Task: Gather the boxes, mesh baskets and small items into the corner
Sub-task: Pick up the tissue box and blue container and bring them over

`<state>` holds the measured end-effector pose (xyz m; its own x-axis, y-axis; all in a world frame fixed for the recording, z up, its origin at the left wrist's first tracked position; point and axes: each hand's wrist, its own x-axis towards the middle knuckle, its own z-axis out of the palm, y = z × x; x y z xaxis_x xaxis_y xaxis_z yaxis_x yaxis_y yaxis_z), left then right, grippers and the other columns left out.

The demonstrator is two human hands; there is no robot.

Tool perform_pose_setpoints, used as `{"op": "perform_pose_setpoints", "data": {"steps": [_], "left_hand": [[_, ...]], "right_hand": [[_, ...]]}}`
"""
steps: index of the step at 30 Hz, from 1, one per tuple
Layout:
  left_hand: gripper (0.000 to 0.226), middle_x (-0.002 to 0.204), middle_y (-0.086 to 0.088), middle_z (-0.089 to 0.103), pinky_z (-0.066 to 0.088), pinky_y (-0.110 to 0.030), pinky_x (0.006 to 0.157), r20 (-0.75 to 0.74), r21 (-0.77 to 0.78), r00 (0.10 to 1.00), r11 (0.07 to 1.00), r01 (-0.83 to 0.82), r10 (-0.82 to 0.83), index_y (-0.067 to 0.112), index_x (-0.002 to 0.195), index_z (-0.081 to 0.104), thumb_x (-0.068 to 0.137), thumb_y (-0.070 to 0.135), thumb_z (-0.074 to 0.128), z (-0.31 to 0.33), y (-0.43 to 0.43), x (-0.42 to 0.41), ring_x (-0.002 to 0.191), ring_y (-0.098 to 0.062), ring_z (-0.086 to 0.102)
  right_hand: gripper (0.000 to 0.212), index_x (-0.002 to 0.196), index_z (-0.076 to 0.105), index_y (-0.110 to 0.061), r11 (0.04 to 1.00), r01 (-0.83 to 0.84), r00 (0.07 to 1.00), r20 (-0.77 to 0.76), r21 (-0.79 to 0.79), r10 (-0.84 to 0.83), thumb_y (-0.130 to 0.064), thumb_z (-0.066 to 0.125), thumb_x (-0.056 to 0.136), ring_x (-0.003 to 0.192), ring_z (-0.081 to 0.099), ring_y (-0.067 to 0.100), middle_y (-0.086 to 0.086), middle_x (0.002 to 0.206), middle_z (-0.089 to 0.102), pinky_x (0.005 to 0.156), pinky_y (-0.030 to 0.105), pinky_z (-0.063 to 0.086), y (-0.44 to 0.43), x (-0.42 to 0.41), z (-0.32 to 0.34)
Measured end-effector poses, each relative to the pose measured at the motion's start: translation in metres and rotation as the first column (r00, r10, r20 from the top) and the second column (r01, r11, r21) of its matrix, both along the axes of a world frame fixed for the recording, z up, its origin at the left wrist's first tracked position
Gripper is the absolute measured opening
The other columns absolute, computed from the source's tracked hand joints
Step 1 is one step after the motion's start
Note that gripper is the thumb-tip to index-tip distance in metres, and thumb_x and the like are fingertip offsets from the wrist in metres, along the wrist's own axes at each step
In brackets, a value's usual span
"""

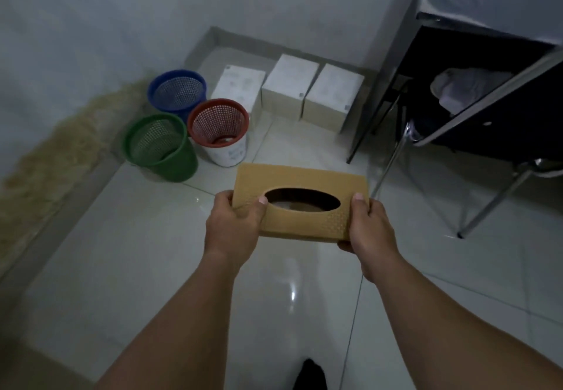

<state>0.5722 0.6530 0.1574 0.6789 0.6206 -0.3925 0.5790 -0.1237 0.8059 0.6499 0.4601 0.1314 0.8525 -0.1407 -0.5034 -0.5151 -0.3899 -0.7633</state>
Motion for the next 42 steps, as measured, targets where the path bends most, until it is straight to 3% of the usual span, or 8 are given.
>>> {"op": "perform_pose_setpoints", "data": {"steps": [7,12,18,24,30,36,42], "left_hand": [[0.048,0.112,0.002,0.055,0.045,-0.033,0.077,-0.037,-0.105,0.998,0.993,-0.050,0.047,0.025,0.123,0.044,0.086,0.048,0.066,-0.032,0.032,0.069,0.099,-0.017,0.055],[0.041,0.104,0.005,0.057,0.042,-0.025,0.064,-0.061,-0.081,0.998,0.997,0.017,-0.022,0.027,0.120,0.046,0.088,0.046,0.064,-0.054,0.078,0.140,0.087,-0.008,0.055],[0.042,0.109,0.004,0.056,0.050,-0.039,0.085,-0.101,-0.098,0.981,0.983,0.157,-0.166,0.028,0.123,0.046,0.088,0.045,0.064,-0.082,0.144,0.236,0.098,-0.019,0.056],[0.041,0.116,0.003,0.057,0.050,-0.045,0.094,-0.130,-0.099,0.957,0.964,0.247,-0.259,0.029,0.126,0.051,0.089,0.043,0.063,-0.103,0.193,0.320,0.105,-0.021,0.056],[0.048,0.116,0.007,0.050,0.041,-0.029,0.092,-0.183,-0.149,0.919,0.933,0.327,-0.351,0.028,0.136,0.049,0.091,0.035,0.064,-0.135,0.209,0.414,0.103,-0.015,0.048],[0.040,0.117,0.011,0.059,0.050,-0.036,0.093,-0.191,-0.195,0.877,0.893,0.405,-0.440,0.038,0.125,0.053,0.087,0.036,0.065,-0.222,0.221,0.506,0.105,-0.015,0.058],[0.044,0.117,0.006,0.063,0.054,-0.033,0.074,-0.247,-0.156,0.802,0.839,0.522,-0.545,0.033,0.134,0.049,0.091,0.035,0.061,-0.330,0.209,0.565,0.093,-0.021,0.065]], "right_hand": [[0.057,0.132,0.045,-0.024,0.999,0.025,0.999,-0.047,-0.024,-0.026,-0.064,0.035,0.092,0.101,0.060,0.029,0.006,0.118,0.056,0.085,0.050,0.056,0.032,0.072,-0.026],[0.059,0.133,0.043,-0.025,0.996,0.070,0.994,-0.083,-0.054,-0.074,-0.066,0.035,0.091,0.098,0.060,0.029,0.007,0.116,0.057,0.085,0.051,0.056,0.070,0.128,-0.051],[0.054,0.133,0.042,-0.023,0.986,0.155,0.975,-0.153,-0.065,-0.163,-0.060,0.039,0.094,0.103,0.057,0.028,0.006,0.120,0.053,0.083,0.051,0.057,0.129,0.214,-0.079],[0.061,0.129,0.045,-0.025,0.979,0.192,0.961,-0.188,-0.065,-0.201,-0.067,0.045,0.085,0.099,0.059,0.027,0.004,0.114,0.056,0.081,0.050,0.058,0.166,0.287,-0.094],[0.067,0.125,0.048,-0.034,0.968,0.245,0.941,-0.228,-0.056,-0.251,-0.074,0.048,0.071,0.099,0.060,0.026,-0.002,0.110,0.058,0.084,0.051,0.056,0.172,0.376,-0.127],[0.048,0.126,0.049,-0.026,0.967,0.254,0.930,-0.268,-0.024,-0.251,-0.053,0.057,0.087,0.099,0.059,0.024,0.003,0.115,0.056,0.083,0.049,0.058,0.170,0.469,-0.202],[0.058,0.143,0.041,-0.023,0.948,0.314,0.893,-0.322,-0.060,-0.316,-0.044,0.058,0.091,0.108,0.054,0.024,0.004,0.130,0.050,0.084,0.044,0.057,0.157,0.516,-0.298]]}}
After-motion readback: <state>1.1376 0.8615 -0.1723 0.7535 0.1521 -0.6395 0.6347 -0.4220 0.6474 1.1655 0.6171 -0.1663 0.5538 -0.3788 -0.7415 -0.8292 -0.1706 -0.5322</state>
